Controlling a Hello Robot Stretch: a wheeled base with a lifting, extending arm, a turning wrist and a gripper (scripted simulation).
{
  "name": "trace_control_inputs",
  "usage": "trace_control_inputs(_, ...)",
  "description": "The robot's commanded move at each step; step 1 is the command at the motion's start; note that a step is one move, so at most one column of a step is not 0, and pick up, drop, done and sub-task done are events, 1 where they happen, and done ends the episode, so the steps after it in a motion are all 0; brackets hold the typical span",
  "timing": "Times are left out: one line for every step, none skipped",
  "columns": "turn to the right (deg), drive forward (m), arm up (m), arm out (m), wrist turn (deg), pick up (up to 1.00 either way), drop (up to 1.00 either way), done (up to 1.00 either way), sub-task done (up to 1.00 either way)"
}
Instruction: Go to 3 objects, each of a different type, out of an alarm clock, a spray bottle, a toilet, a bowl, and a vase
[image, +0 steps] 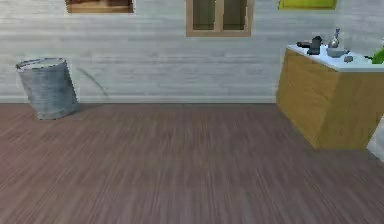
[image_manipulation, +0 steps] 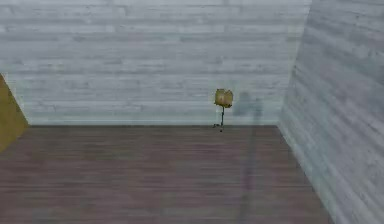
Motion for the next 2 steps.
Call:
trace_control_inputs(36.0,0.00,0.00,0.00,0.0,0.00,0.00,0.00,0.00)
trace_control_inputs(0.0,1.00,0.00,0.00,0.0,0.00,0.00,0.00,0.00)
